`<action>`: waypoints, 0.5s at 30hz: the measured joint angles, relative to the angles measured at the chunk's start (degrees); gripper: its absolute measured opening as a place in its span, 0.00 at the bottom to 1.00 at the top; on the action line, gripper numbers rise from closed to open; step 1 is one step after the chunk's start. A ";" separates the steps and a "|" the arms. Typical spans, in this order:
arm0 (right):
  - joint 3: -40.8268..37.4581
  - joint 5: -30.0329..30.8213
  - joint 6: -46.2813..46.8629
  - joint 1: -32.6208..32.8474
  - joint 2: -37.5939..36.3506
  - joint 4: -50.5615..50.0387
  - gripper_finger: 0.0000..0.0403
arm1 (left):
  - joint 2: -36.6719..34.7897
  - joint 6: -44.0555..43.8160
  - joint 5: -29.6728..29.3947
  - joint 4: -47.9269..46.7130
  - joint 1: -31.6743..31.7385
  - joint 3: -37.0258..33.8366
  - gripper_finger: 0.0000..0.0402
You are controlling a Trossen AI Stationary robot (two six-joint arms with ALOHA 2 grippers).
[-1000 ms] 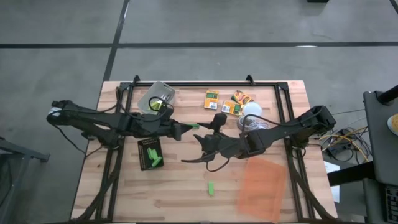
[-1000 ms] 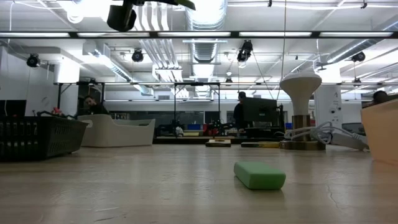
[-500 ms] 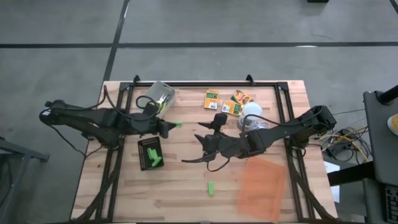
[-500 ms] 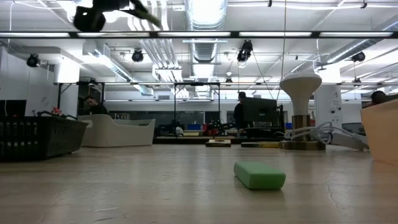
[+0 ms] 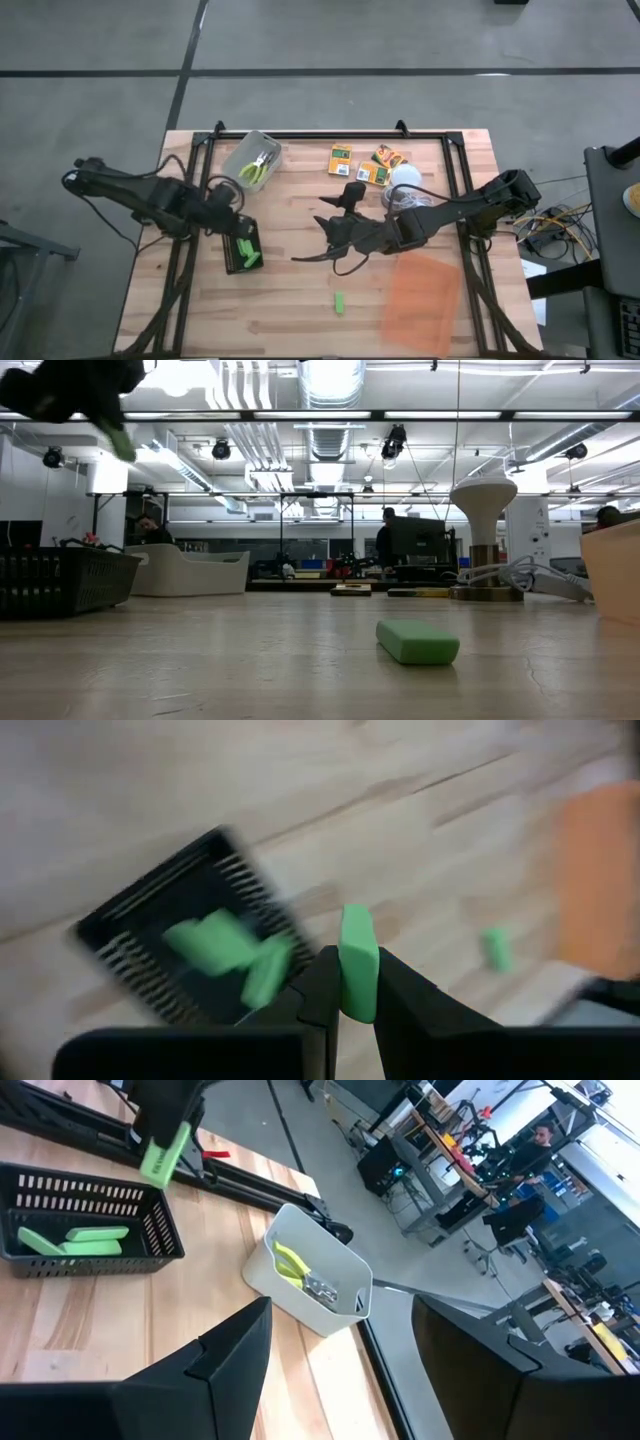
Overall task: Pick & Place School Supplies
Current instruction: Put the green eraser into the black bin
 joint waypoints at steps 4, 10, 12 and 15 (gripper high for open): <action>0.00 -0.02 0.01 0.00 0.00 0.01 0.58 | 2.39 -2.08 0.95 -3.69 -0.34 -0.02 0.11; -0.04 -0.02 0.02 -0.02 0.00 0.02 0.59 | 6.75 -1.56 2.02 -3.71 -0.34 -0.24 0.11; -0.04 -0.02 0.30 -0.02 0.00 0.02 0.58 | 8.08 -1.09 2.33 -3.72 -0.34 -0.94 0.11; -0.04 -0.09 1.37 -0.02 0.00 0.02 0.59 | 9.89 -0.92 4.23 -3.24 -0.34 -2.51 0.11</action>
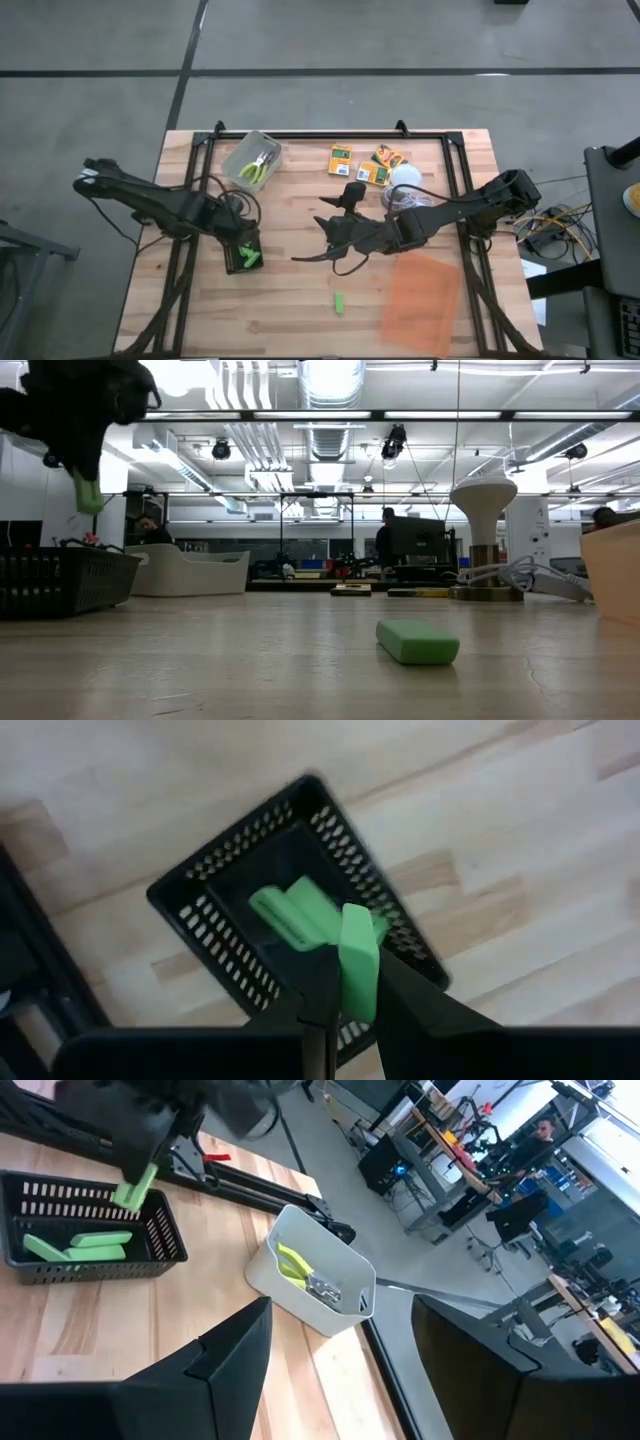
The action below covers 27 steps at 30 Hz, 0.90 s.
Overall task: Pick & Place School Supplies
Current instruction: Put the green eraser into the black bin
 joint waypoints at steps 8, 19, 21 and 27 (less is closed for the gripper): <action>-0.04 -0.03 0.13 0.01 0.00 0.00 0.58 | 0.59 1.65 2.56 8.60 0.00 -7.28 0.11; -0.04 -0.02 0.15 0.00 0.00 0.00 0.57 | 0.49 1.64 8.55 27.21 0.02 -19.51 0.11; -0.04 -0.02 0.16 0.00 0.00 0.00 0.57 | 0.45 1.65 9.40 30.06 0.02 -21.12 0.11; -0.04 -0.03 0.16 0.00 0.00 0.00 0.57 | 0.41 1.62 9.86 31.41 0.02 -22.71 0.14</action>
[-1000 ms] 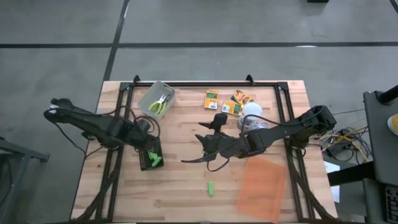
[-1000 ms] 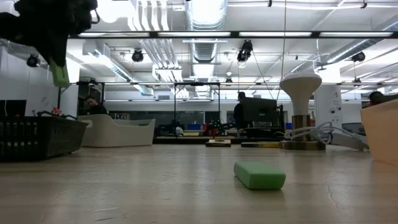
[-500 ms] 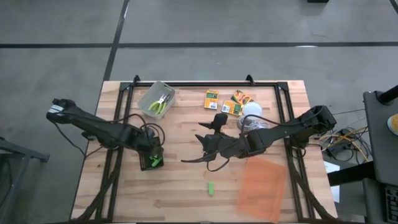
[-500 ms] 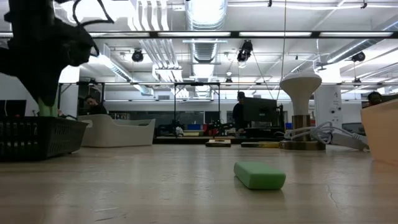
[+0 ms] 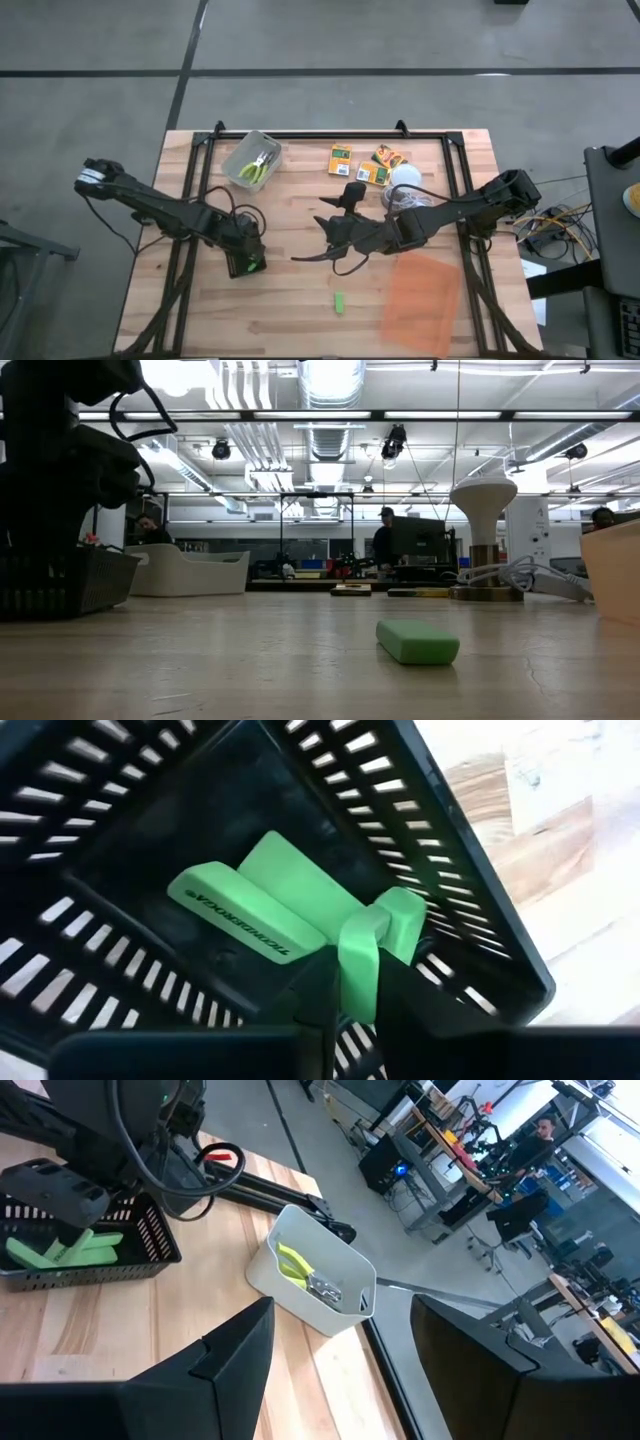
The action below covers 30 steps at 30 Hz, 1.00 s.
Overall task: Pick & Place School Supplies
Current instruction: Put the green eraser into the black bin
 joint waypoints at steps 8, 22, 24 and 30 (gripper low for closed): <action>0.00 0.01 0.01 0.00 0.00 0.00 0.58 | 0.04 0.17 -0.13 -0.56 0.00 0.21 0.21; 0.00 -0.05 0.02 0.01 0.00 0.00 0.58 | 0.07 0.39 -0.19 -1.28 0.04 1.04 0.24; -0.07 -0.05 0.03 0.00 0.00 0.02 0.58 | 0.07 0.48 -0.17 -1.40 0.07 1.48 0.25; -0.14 -0.07 0.02 0.02 0.00 0.03 0.58 | 0.02 0.54 -0.16 -1.54 0.07 1.97 0.29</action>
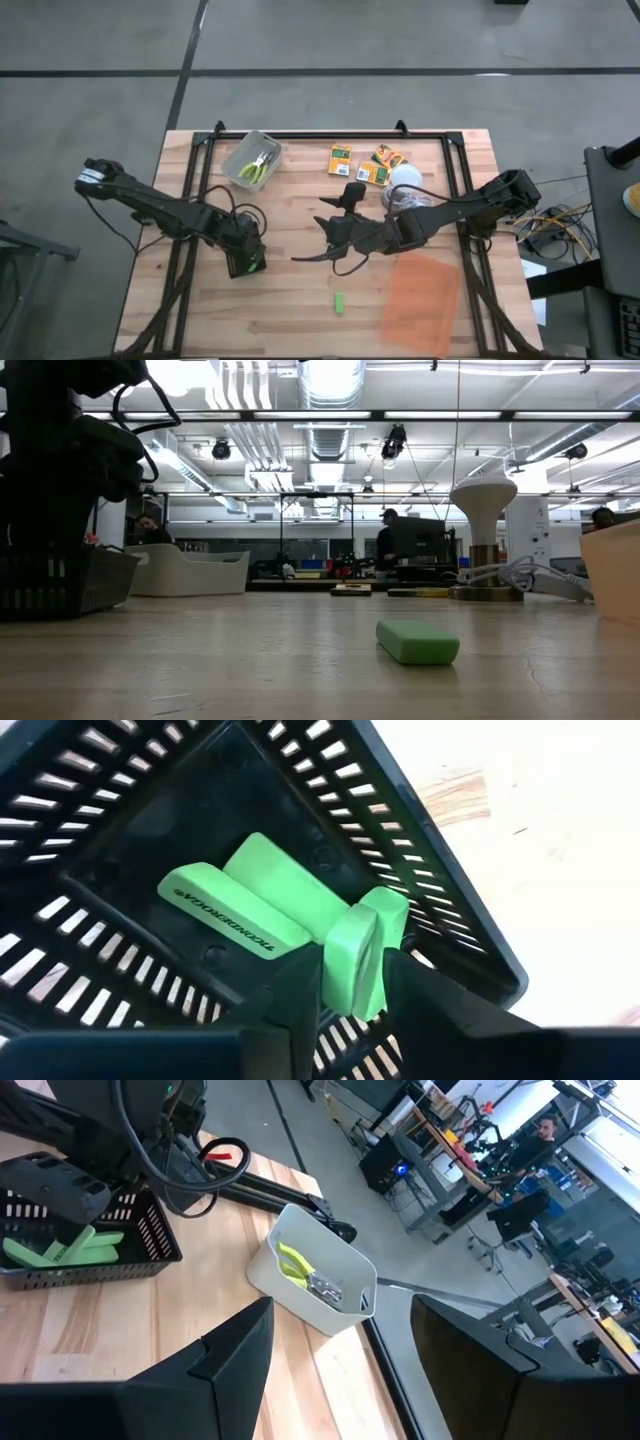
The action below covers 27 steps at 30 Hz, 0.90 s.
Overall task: Pick & Place School Supplies
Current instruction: Put the green eraser into the black bin
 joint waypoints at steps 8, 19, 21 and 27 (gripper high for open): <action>-0.08 -0.07 0.99 -0.01 0.00 -0.03 0.58 | -0.02 0.03 0.00 -0.72 0.00 -0.04 0.38; -0.08 -0.15 1.92 -0.01 0.00 -0.03 0.58 | -0.04 -0.04 0.00 -1.07 0.07 -0.07 0.48; -0.08 -0.15 1.92 -0.02 0.00 -0.05 0.58 | -0.04 0.15 -0.01 -1.20 0.07 0.15 0.48; -0.08 -0.14 1.92 -0.02 0.00 -0.05 0.58 | -0.07 3.24 -1.34 -1.06 0.63 0.90 0.48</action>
